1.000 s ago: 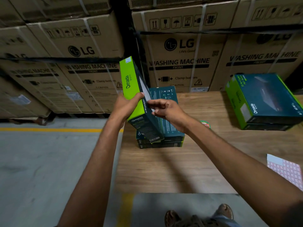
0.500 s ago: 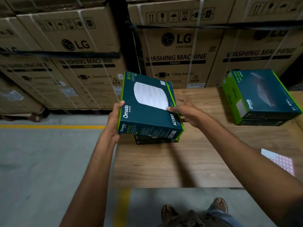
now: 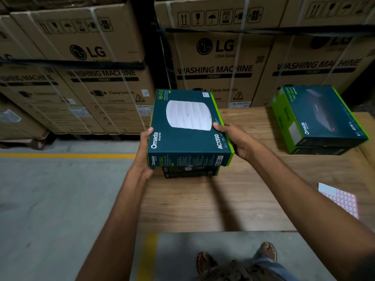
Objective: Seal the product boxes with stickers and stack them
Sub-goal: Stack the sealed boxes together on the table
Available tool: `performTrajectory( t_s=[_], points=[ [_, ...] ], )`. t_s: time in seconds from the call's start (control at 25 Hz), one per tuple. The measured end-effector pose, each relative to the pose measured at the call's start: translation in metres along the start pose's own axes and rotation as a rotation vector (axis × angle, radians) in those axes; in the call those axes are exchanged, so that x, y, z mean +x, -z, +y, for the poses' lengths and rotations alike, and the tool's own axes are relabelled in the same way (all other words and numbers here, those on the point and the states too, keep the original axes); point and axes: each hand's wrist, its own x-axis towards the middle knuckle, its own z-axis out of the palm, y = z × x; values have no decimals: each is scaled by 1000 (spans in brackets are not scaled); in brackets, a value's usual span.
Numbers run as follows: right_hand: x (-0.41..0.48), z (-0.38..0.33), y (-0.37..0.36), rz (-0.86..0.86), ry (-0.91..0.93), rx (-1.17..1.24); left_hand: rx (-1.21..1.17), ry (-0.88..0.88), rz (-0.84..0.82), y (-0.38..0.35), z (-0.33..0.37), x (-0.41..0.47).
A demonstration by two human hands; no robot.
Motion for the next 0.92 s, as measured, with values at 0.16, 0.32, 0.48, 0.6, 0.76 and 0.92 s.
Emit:
performTrajectory(
  t_s=[0.16,0.32,0.48,0.6,0.76,0.92],
  points=[
    [1,-9,-2,-15,46,-11,83,41,24,2,2,11],
    [5,-4,-6,10,179,-186,51,102,68,11,-2,19],
    [-15,17,-9,105,641,-753,-9,81,79,19,-2,26],
    [-36,31,-15,149,1007,-1146,-19,70,75,16,2,29],
    [-35,44,-22,321,1213,-1403,-22,82,64,11,7,29],
    [-36,44,-35,428,1237,-1402,-18,78,57,5,11,28]
  ],
)
